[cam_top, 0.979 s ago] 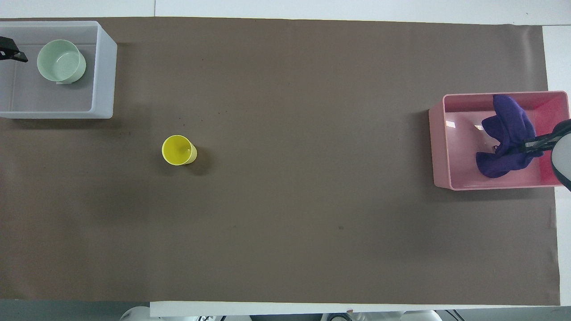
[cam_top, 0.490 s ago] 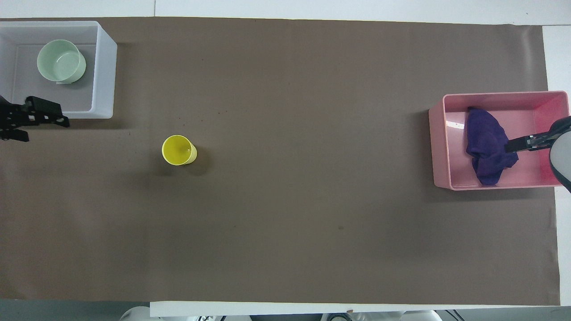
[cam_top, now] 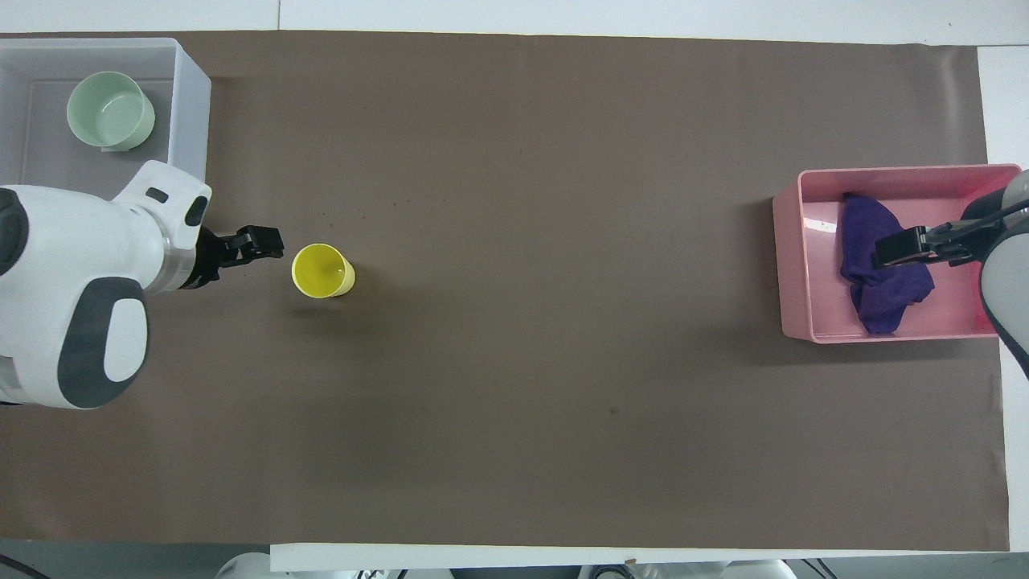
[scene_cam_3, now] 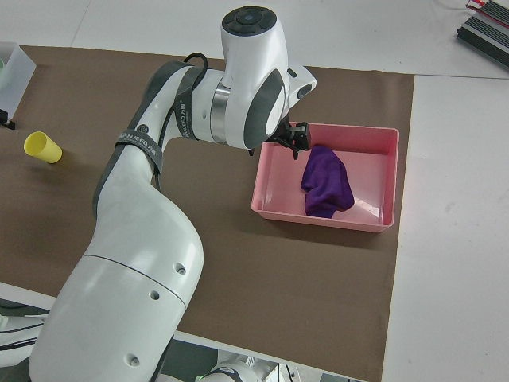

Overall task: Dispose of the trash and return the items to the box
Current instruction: 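Reach the left gripper to the yellow cup and grasp it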

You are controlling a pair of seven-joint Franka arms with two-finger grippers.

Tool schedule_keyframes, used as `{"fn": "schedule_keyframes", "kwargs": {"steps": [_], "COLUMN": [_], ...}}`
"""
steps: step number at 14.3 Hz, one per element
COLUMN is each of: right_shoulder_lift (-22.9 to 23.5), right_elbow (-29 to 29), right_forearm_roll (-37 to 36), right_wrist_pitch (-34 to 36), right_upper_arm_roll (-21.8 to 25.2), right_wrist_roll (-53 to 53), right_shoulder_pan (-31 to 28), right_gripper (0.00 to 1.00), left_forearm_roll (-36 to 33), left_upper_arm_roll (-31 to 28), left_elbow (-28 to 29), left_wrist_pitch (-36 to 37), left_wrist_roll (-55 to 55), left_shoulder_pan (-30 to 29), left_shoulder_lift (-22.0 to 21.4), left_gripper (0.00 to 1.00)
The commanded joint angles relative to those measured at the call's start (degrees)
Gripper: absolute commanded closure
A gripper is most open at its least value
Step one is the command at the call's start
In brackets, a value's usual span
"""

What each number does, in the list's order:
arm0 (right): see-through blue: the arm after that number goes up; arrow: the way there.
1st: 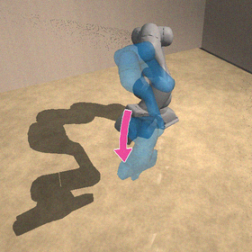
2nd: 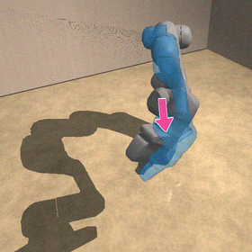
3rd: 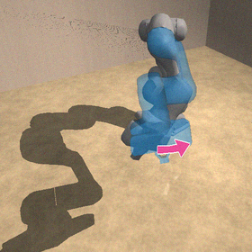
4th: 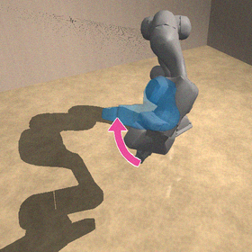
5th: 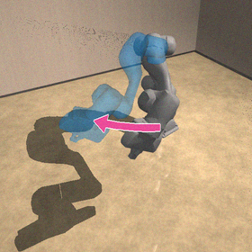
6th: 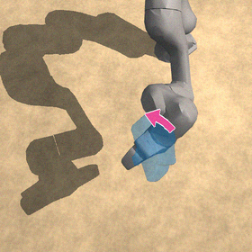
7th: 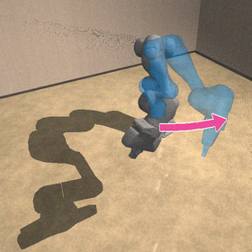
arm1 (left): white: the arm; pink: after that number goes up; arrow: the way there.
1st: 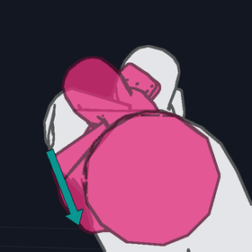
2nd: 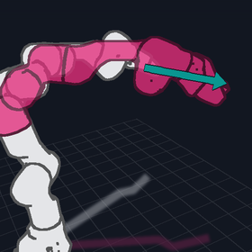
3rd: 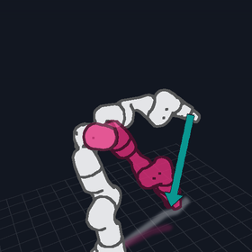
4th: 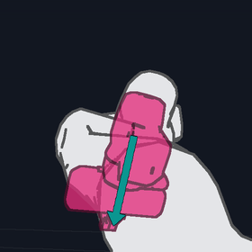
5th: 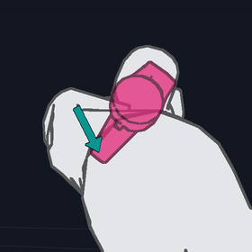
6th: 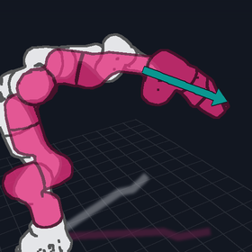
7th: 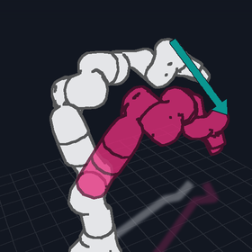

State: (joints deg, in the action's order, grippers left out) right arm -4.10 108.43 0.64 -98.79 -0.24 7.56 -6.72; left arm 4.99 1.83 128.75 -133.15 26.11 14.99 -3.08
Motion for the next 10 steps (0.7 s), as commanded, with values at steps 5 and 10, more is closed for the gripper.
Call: {"fn": "schedule_keyframes", "kwargs": {"steps": [5,10], "right_shoulder_lift": [-0.64,-3.64], "right_elbow": [-13.06,-12.36], "right_forearm_roll": [0.24,0.06], "right_wrist_pitch": [19.32,22.85], "right_upper_arm_roll": [-0.02,0.07], "right_wrist_roll": [-0.88,-0.88], "right_shoulder_pan": [0.04,0.04], "right_gripper": [0.00,0.00], "left_forearm_roll": [0.37,0.37], "left_upper_arm_roll": [-0.96,-0.96], "left_elbow": [2.90,3.52], "left_wrist_pitch": [-4.49,-4.49], "left_wrist_roll": [1.49,1.41], "left_shoulder_pan": [3.11,3.29], "left_shoulder_lift": [3.34,2.99], "left_gripper": [0.05,0.87]}}
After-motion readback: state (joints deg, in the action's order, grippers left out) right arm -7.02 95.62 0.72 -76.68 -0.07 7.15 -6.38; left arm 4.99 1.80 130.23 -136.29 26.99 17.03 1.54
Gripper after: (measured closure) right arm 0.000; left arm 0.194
